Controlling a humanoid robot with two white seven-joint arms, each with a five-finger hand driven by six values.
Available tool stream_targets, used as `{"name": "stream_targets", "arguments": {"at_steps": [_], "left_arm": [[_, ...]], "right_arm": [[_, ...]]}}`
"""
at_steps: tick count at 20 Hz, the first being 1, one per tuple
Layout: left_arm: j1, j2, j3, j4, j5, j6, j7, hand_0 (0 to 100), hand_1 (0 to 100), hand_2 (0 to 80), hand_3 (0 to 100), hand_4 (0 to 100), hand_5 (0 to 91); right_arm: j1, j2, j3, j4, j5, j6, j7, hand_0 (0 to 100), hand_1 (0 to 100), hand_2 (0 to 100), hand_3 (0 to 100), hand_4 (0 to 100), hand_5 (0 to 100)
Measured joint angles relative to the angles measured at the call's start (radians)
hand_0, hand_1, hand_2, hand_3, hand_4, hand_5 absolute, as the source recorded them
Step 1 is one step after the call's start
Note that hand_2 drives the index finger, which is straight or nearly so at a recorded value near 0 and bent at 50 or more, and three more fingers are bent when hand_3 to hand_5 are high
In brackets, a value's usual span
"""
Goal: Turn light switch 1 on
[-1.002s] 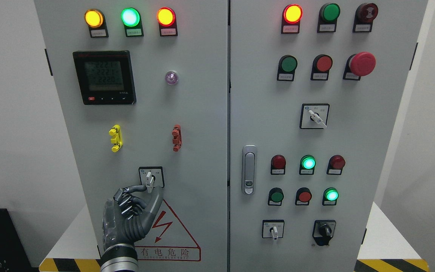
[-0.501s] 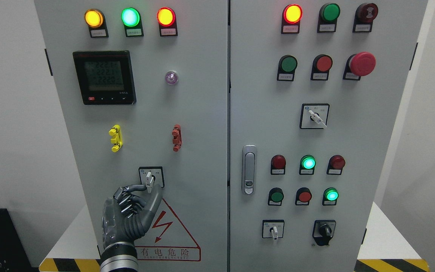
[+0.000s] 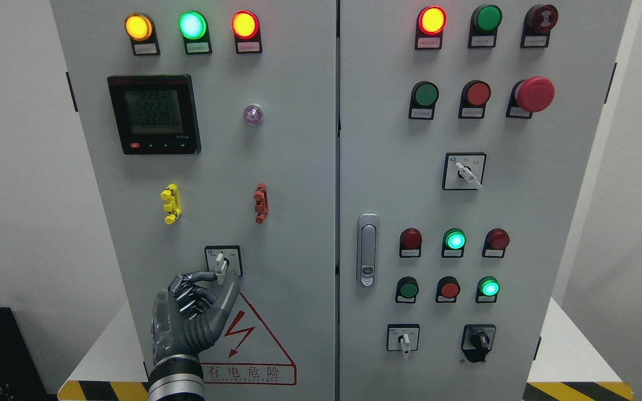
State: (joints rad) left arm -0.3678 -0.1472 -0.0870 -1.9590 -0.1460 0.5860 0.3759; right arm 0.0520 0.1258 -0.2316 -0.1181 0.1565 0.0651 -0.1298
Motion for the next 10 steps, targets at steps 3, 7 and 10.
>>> {"name": "stream_targets", "arguments": {"at_steps": [3,7,10], "left_arm": [[-0.002,-0.001,0.0,0.002,0.0,0.0,0.0,16,71,51.1,87,92,86.7],[-0.005,-0.001,0.001,0.005,0.001,0.0,0.0,16,70,51.5,87,92,86.9],[-0.008,-0.002,0.001,0.007,0.001,0.0,0.0,16,69,52.0,87,92,86.9]], "right_arm": [[0.0,0.0,0.0,0.0,0.0,0.0,0.0,31,0,0,0,0,0],[0.0,0.0,0.0,0.0,0.0,0.0,0.0,31,0,0,0,0,0],[0.0,0.0,0.0,0.0,0.0,0.0,0.0,31,0,0,0,0,0]]}}
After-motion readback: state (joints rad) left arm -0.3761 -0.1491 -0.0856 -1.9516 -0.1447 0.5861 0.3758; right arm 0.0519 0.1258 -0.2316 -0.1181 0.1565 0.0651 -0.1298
